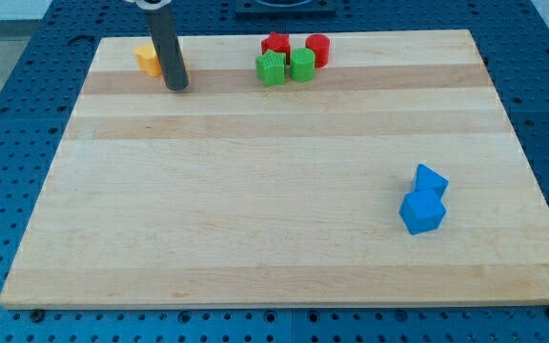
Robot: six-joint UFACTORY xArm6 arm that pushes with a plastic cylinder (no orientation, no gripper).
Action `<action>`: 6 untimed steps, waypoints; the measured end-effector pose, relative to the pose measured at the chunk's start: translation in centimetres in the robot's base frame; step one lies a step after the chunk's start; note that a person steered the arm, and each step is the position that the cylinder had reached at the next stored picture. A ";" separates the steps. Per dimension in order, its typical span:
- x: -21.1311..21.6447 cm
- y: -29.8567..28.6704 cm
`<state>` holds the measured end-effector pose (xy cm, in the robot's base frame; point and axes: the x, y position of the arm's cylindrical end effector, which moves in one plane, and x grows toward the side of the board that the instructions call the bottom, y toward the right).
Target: Move your arm below the yellow hexagon
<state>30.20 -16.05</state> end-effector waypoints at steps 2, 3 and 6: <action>0.0 -0.9; 0.0 -1.9; 0.7 -2.1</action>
